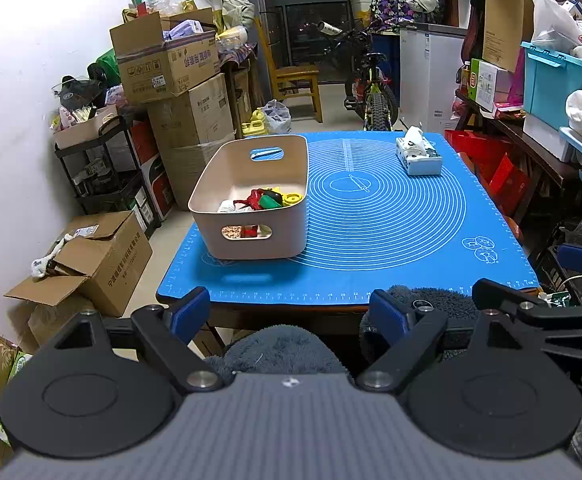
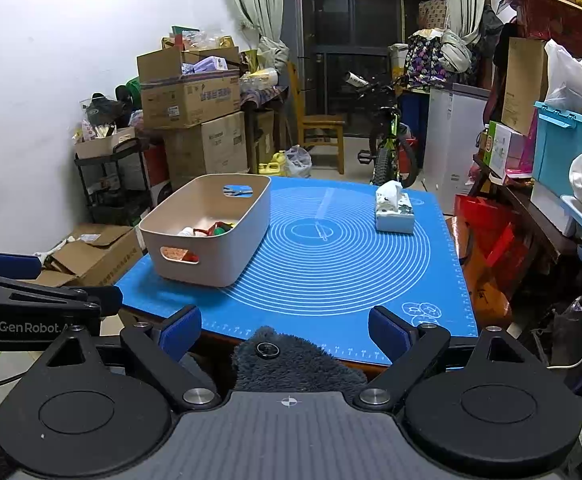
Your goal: Organize rigid objects
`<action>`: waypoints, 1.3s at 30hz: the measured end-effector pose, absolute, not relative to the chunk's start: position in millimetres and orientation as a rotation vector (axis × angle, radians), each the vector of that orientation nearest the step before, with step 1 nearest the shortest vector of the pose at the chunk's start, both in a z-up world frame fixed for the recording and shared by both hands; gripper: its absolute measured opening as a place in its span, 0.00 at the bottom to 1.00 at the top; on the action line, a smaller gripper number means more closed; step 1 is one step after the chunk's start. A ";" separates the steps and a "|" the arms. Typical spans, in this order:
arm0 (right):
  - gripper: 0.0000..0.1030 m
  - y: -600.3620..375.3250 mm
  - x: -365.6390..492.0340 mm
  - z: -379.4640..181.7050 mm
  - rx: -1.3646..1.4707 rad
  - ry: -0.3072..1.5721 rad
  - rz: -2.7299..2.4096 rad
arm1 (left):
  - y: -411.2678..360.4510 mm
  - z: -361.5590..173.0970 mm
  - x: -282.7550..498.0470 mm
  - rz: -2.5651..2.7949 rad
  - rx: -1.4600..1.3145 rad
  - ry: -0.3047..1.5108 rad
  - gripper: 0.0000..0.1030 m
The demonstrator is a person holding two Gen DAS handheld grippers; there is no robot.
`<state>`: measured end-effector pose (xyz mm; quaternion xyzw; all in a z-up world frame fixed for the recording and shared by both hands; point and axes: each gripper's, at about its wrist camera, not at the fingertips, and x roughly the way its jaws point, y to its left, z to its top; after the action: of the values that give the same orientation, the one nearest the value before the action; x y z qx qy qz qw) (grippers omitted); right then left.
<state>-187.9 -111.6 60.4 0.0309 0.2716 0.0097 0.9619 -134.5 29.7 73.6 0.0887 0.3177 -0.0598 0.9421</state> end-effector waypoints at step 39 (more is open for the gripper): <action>0.89 -107.9 -187.8 61.1 0.062 0.542 0.022 | 32.0 75.0 -135.0 -0.125 0.177 0.654 0.84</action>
<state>-187.8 -107.9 61.1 0.0306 0.2677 0.0107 0.9630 -135.0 32.0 75.0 0.0867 0.3204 -0.0614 0.9413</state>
